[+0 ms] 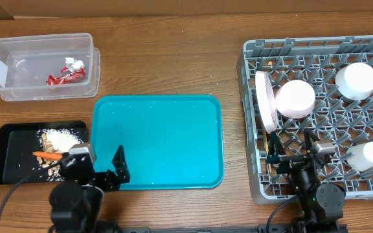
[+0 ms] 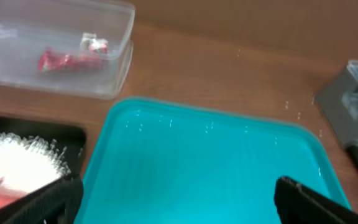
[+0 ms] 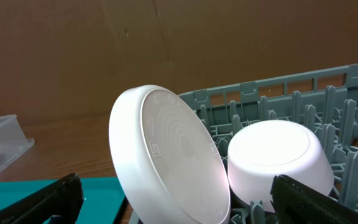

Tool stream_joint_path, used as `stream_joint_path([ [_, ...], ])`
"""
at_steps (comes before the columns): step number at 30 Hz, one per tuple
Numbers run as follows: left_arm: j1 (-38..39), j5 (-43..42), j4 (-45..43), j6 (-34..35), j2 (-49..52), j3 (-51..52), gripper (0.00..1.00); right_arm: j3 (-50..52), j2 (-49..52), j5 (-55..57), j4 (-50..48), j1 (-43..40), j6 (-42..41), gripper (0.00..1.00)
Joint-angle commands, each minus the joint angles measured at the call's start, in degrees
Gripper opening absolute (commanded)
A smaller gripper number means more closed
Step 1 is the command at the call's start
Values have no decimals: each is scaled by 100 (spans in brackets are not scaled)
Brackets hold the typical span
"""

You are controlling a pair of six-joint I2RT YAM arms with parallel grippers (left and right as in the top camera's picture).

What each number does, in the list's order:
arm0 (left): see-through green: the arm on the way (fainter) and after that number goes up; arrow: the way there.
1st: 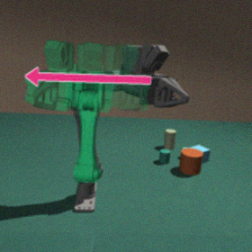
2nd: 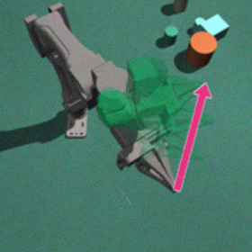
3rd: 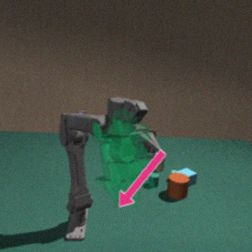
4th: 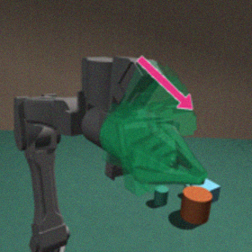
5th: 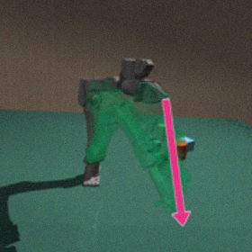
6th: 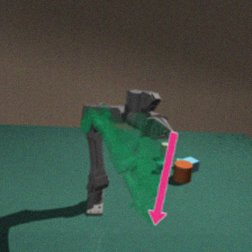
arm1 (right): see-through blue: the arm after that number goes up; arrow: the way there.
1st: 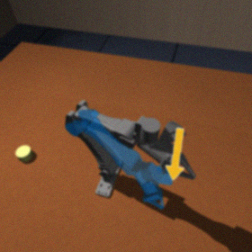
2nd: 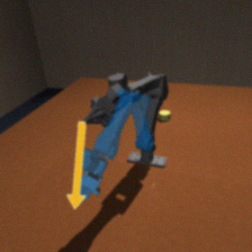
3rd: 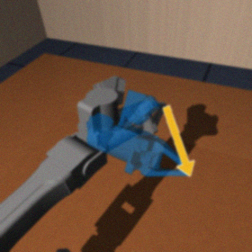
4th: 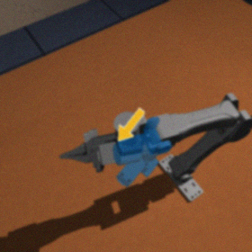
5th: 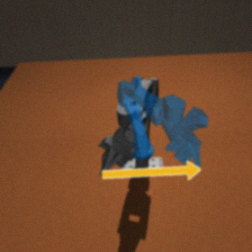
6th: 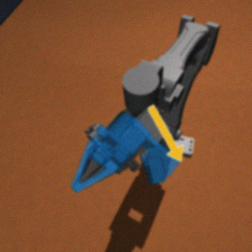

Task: Sort waste into correct bins and load items into the dishwasher

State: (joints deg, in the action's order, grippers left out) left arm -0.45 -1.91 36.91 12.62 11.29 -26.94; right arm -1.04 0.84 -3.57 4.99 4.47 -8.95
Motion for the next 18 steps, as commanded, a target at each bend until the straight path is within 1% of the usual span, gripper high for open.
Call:
stream_joint_path([
  [1, 15, 37, -820, 378, -560, 824, 100, 57, -68, 52, -39, -37, 42, 100],
  [3, 15, 37, -1541, 549, -857, 1294, 100, 57, -68, 52, -39, -37, 42, 100],
  [6, 22, 39, -2527, 494, -1115, 1843, 100, 57, -68, 52, -39, -37, 42, 100],
  [11, 52, -365, -4194, -466, -1110, 2601, 100, 57, -68, 52, -39, -37, 42, 100],
  [12, 55, -428, -4238, -492, -1110, 2684, 100, 57, -68, 52, -39, -37, 42, 100],
  [16, 50, -378, -3281, -365, -1110, 2664, 100, 57, -68, 52, -39, -37, 42, 100],
  [18, 46, -348, -3333, -363, -1110, 2667, 100, 57, -68, 52, -39, -37, 42, 100],
])
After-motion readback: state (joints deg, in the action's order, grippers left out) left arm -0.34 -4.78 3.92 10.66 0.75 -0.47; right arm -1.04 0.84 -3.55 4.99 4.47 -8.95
